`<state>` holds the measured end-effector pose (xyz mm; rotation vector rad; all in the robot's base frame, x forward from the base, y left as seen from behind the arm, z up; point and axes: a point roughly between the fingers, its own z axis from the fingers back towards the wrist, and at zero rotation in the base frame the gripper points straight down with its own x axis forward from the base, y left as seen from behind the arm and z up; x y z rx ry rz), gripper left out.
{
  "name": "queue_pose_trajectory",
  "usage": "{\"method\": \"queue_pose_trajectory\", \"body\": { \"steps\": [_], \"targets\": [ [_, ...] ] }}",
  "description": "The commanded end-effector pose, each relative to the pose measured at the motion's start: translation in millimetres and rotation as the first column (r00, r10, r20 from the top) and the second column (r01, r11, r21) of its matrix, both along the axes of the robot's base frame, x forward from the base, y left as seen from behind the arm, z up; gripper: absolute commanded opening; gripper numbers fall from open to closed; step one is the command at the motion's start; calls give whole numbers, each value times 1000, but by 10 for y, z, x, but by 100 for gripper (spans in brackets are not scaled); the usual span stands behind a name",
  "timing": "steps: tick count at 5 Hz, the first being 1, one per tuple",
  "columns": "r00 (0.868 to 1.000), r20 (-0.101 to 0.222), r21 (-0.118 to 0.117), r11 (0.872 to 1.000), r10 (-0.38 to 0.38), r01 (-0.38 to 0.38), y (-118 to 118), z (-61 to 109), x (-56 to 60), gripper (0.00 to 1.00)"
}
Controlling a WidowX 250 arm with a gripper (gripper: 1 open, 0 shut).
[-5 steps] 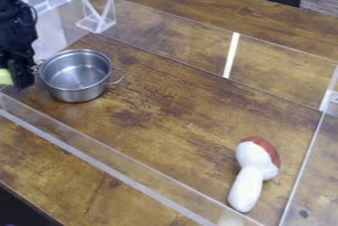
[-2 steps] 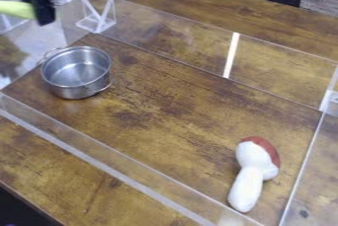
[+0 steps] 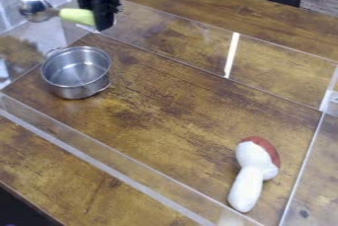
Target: Move the green spoon to the left
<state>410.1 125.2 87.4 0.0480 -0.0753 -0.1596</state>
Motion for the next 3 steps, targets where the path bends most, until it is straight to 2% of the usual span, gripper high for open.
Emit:
{"method": "queue_pose_trajectory", "body": {
  "steps": [1, 3],
  "targets": [
    [996, 92, 22, 1000, -12, 10, -135, 244, 162, 0],
    [993, 107, 14, 999, -52, 51, -211, 342, 271, 0]
  ]
}}
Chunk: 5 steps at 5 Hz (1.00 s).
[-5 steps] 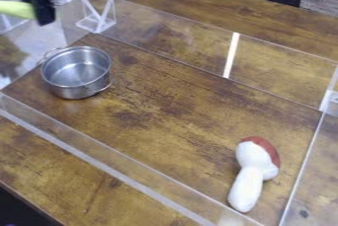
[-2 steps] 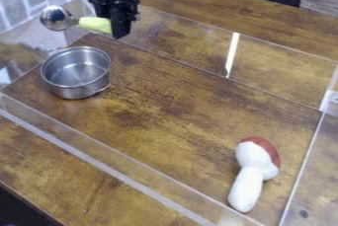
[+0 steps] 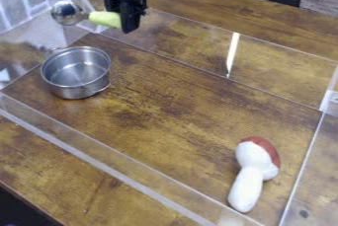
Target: Move the green spoon to the left
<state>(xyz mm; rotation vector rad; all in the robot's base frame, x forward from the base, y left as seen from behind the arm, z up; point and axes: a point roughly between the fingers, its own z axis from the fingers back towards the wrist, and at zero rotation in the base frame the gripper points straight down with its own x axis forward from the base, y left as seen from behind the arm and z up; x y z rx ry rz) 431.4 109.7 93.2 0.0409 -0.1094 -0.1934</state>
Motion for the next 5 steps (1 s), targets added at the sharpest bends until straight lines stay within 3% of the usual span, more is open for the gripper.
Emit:
{"method": "queue_pose_trajectory", "body": {
  "steps": [1, 3, 4, 5],
  "targets": [
    [995, 83, 4, 998, -55, 55, -52, 202, 44, 0],
    [990, 99, -31, 995, -96, 100, 63, 77, 74, 0],
    [991, 101, -42, 995, -87, 92, 143, 117, 89, 0],
    [994, 98, -52, 997, -47, 52, 74, 229, 48, 0]
  ]
}}
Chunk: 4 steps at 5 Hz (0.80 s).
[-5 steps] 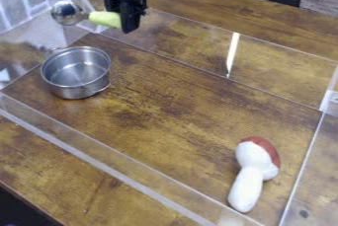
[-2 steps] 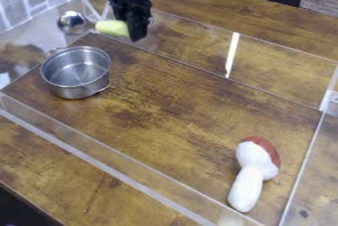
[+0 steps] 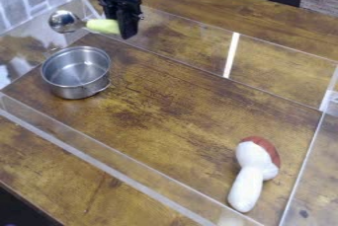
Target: Move the green spoon to the left
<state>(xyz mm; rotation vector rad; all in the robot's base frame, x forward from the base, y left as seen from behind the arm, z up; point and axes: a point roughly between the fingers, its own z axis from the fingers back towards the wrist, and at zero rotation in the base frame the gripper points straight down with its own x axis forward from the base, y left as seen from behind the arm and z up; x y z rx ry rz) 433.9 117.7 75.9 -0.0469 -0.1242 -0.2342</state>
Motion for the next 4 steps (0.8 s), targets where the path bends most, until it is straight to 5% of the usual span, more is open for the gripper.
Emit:
{"method": "queue_pose_trajectory", "body": {
  "steps": [1, 3, 4],
  "targets": [
    [996, 91, 28, 999, 17, -20, -96, 476, -8, 0],
    [996, 88, 25, 999, 32, -34, -11, 641, 57, 0],
    [995, 93, 11, 999, 47, -48, 4, 530, 47, 0]
  ]
}}
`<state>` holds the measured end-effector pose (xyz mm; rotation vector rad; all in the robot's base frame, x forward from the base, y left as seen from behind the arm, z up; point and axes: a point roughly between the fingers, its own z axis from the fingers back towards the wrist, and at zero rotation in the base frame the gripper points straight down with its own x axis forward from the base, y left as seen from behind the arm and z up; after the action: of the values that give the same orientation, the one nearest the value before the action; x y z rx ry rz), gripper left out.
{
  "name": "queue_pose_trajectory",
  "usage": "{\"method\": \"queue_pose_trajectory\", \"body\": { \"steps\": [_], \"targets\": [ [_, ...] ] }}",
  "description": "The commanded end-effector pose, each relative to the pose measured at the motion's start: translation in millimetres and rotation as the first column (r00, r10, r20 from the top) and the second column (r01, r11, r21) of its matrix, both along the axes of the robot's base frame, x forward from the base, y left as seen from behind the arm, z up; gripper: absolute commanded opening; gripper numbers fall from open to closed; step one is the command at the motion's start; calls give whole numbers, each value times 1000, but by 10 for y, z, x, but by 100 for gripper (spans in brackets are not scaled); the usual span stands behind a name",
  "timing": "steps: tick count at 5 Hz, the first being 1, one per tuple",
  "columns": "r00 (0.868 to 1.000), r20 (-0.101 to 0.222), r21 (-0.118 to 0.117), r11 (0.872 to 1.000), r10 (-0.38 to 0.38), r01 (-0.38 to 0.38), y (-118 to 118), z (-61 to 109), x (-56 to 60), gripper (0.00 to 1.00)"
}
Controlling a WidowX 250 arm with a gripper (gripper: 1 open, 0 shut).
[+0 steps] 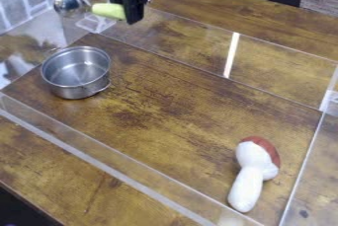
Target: Move the green spoon to the left
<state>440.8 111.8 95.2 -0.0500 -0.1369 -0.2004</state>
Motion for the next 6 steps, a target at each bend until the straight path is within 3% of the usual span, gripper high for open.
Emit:
{"method": "queue_pose_trajectory", "body": {
  "steps": [1, 2, 3, 4, 5, 6],
  "targets": [
    [996, 80, -6, 999, 34, -34, 85, 179, -34, 0],
    [996, 72, -22, 998, 60, -59, 116, -13, -5, 100],
    [994, 66, -20, 996, 84, -83, 143, -169, 68, 0],
    [988, 58, -31, 989, 145, -143, 128, -348, 91, 100],
    [991, 50, 0, 992, 125, -125, 244, -242, 135, 0],
    [992, 47, 7, 993, 117, -118, 339, -237, 151, 0]
  ]
}}
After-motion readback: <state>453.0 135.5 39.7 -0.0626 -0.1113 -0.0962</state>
